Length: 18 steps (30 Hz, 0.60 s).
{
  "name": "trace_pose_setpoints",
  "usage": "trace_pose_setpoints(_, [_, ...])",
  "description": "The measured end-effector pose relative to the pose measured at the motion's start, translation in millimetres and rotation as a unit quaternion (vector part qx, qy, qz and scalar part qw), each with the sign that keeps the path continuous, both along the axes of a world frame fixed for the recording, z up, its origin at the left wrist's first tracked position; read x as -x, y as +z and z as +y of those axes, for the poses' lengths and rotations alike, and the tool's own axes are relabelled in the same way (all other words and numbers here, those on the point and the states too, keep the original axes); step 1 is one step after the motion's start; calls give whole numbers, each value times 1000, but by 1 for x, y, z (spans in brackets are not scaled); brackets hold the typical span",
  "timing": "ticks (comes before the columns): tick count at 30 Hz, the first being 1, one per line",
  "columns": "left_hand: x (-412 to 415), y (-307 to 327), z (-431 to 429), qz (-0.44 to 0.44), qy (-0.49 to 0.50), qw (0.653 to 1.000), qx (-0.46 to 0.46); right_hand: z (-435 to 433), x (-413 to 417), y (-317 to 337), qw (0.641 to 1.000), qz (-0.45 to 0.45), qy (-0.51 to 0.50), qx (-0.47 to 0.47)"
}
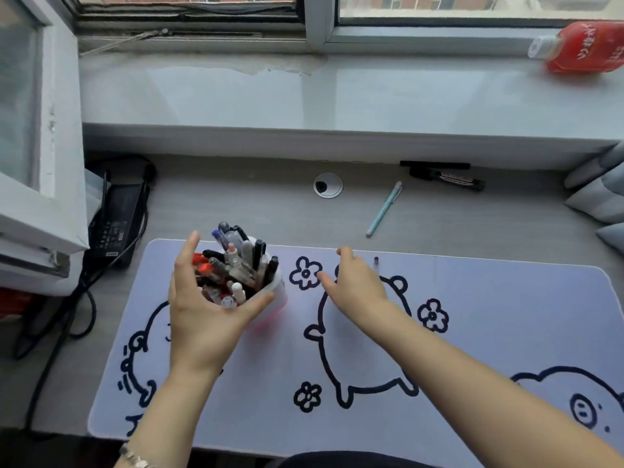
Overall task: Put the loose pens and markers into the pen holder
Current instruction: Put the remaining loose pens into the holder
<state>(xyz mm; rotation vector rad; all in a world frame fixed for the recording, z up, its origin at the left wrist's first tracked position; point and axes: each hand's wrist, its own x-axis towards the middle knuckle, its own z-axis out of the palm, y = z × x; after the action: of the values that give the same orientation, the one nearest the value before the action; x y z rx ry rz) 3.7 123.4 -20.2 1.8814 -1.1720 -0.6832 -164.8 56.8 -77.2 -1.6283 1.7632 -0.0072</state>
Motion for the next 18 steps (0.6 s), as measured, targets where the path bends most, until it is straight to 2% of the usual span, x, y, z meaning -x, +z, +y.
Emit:
trace_pose_setpoints(6, [-3,-1,6,17,-6,1000,-8,-2,-23,-22,998,49,27,40])
trace_pose_setpoints(10, [0,-3,6,18,-22,1000,-5,5,6,-18,991,56,-1,118])
trace_pose_setpoints(14, [9,-7,3,7,-64,998,-7,3,45,-18,994,84,-61,43])
trace_pose_setpoints(18, [22,-10,-8,16,-101,995,-16,3,60,-22,996,19,-86,8])
